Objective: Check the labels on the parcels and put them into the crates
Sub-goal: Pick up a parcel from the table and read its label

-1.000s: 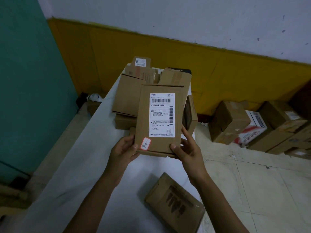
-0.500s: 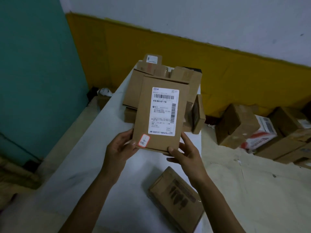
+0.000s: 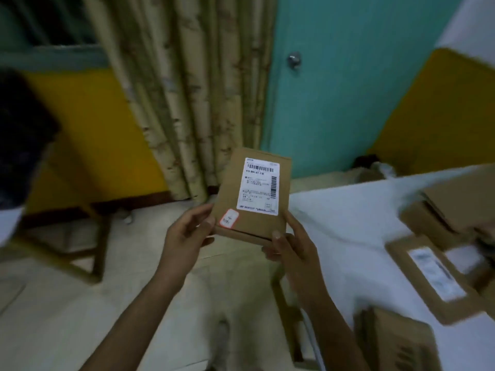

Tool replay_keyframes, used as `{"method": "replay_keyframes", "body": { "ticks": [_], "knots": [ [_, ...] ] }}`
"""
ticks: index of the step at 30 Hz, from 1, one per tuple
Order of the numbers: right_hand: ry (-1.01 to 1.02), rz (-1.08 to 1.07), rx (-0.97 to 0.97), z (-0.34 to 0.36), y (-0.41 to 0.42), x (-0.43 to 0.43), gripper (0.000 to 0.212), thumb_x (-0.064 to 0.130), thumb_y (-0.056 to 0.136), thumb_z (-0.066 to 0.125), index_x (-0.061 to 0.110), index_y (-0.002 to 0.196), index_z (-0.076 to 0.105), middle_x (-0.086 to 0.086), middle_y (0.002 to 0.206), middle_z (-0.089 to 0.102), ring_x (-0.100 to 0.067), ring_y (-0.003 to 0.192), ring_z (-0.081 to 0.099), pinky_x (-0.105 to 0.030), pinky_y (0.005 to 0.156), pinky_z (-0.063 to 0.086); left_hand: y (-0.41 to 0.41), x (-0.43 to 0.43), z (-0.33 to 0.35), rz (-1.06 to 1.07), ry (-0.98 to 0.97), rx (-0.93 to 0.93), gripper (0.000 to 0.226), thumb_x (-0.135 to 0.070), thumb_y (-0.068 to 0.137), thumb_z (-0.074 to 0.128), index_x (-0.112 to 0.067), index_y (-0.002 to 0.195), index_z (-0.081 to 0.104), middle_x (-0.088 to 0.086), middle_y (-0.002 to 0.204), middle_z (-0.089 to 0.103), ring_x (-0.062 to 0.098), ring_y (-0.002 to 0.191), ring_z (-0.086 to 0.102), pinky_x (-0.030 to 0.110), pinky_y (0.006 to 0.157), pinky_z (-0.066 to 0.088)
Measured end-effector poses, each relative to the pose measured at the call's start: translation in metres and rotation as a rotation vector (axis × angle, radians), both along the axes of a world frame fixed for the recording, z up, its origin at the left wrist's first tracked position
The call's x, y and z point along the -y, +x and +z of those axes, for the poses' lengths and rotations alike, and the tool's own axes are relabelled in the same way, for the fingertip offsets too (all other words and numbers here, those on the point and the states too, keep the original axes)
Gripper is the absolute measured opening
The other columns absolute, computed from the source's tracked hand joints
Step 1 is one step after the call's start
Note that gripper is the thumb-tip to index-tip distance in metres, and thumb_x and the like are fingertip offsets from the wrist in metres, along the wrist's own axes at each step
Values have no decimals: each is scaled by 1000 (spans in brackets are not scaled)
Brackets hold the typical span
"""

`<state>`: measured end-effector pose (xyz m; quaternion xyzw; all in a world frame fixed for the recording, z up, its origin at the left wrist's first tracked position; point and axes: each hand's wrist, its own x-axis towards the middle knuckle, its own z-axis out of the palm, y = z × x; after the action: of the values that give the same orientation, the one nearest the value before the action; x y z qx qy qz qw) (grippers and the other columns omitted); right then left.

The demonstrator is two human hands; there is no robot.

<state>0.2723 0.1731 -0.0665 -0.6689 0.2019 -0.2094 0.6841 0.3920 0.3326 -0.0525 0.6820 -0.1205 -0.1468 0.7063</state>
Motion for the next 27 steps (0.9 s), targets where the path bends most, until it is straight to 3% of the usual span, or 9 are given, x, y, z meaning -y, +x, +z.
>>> {"method": "replay_keyframes", "body": {
  "ticks": [4, 9, 11, 14, 18, 21, 24, 27],
  "knots": [
    [-63, 249, -17, 2, 53, -74, 50, 27, 89, 58, 34, 136, 42, 4, 106, 72, -19, 81, 72, -29, 70, 59, 9, -98, -3, 249, -50, -19, 26, -9, 92, 56, -31, 101, 66, -19, 93, 72, 1, 84, 67, 18, 65, 54],
    [-154, 496, 58, 6, 118, -188, 48, 27, 89, 62, 45, 130, 43, 2, 124, 63, -12, 98, 67, -26, 72, 56, 22, -226, -15, 483, -138, -61, 23, -7, 89, 58, -22, 105, 65, -6, 105, 73, 8, 93, 68, 22, 65, 55],
    [-176, 575, 99, 5, 149, -247, 50, 22, 90, 65, 40, 132, 44, 10, 128, 60, -4, 106, 62, -22, 76, 55, 33, -287, -19, 565, -154, -62, 24, -10, 87, 59, -17, 109, 63, -3, 107, 72, 11, 95, 69, 23, 65, 55],
    [-187, 709, 146, 6, 194, -352, 65, 34, 79, 72, 37, 137, 42, 24, 131, 56, 0, 118, 55, -17, 85, 51, 56, -392, -19, 690, -170, -33, 24, -11, 86, 60, -16, 109, 62, -2, 106, 73, 10, 94, 69, 23, 64, 55],
    [-166, 826, 273, 17, 243, -492, 66, 20, 81, 72, 49, 133, 43, 31, 130, 54, 3, 119, 54, -17, 87, 52, 89, -524, -3, 832, -146, 67, 22, -9, 89, 58, -22, 105, 63, -8, 103, 73, 7, 92, 68, 21, 63, 55],
    [-225, 858, 314, 31, 275, -560, 69, 31, 77, 73, 65, 127, 40, 37, 128, 51, 6, 117, 54, -11, 82, 50, 114, -593, 10, 875, -126, 112, 23, -11, 91, 56, -24, 109, 64, -6, 109, 71, 8, 95, 67, 21, 63, 55],
    [-312, 860, 339, 43, 310, -599, 66, 40, 77, 74, 60, 128, 39, 38, 124, 53, 10, 113, 54, -8, 81, 48, 142, -638, 24, 879, -90, 169, 28, -22, 87, 58, -28, 113, 65, -6, 115, 69, 10, 97, 66, 20, 64, 54],
    [-387, 851, 373, 59, 356, -632, 58, 47, 78, 72, 48, 127, 41, 27, 124, 54, 12, 112, 55, -6, 82, 48, 175, -675, 44, 889, -46, 271, 26, -35, 85, 58, -34, 109, 67, -3, 112, 70, 11, 94, 67, 23, 65, 56]
  ]
}}
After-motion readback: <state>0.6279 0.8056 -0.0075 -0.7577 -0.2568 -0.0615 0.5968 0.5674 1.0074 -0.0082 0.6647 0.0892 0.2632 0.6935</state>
